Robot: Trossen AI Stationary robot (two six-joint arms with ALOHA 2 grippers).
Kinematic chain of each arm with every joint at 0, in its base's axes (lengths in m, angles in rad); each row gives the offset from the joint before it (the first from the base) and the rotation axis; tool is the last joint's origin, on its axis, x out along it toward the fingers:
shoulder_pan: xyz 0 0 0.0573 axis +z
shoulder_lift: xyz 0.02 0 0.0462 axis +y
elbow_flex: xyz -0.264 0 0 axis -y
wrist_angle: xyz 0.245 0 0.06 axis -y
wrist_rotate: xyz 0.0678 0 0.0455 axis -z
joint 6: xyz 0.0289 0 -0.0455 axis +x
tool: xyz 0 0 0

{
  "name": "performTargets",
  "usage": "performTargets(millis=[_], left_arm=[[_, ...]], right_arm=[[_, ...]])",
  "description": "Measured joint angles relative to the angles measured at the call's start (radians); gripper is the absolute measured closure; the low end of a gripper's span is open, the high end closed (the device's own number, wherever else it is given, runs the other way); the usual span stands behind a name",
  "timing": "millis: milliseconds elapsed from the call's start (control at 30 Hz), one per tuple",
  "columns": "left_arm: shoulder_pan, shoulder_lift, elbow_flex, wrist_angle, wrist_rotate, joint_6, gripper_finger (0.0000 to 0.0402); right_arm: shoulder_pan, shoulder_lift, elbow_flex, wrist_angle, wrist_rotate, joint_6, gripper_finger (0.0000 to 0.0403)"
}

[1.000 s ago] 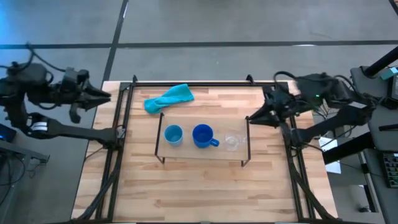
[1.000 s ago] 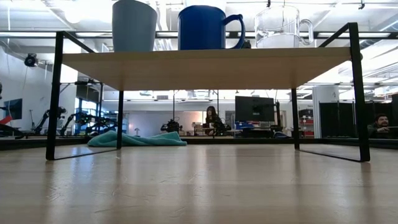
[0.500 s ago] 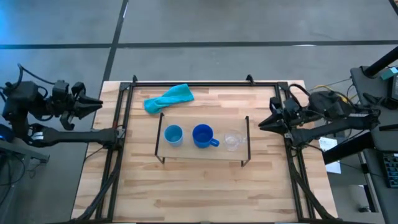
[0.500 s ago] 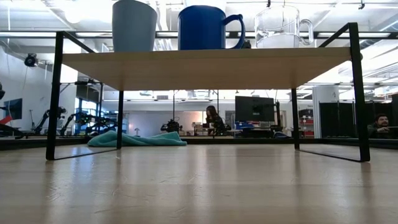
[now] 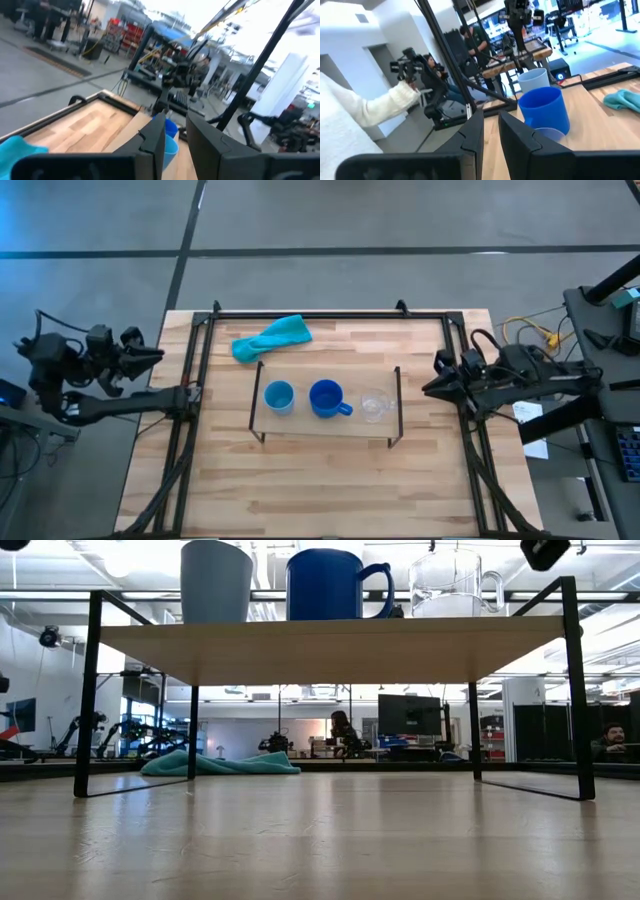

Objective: Stack small to large cups/mugs on shelf
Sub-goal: Return to Home Position

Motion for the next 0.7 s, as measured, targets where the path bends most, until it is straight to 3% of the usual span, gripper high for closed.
performTargets(millis=[233,500,700], left_arm=[[0.0,-0.124,-0.11,0.052,0.0,0.0,0.0338],[0.0,-0.103,-0.171,0.04,0.0,0.004,0.0338],[0.0,-0.123,-0.251,0.137,0.004,0.002,0.0338]], right_arm=[[0.0,-0.078,-0.123,0.052,0.0,0.014,0.0349],[0.0,-0.151,-0.27,0.195,0.001,0.039,0.0349],[0.0,-0.198,-0.418,0.354,0.001,0.071,0.0349]])
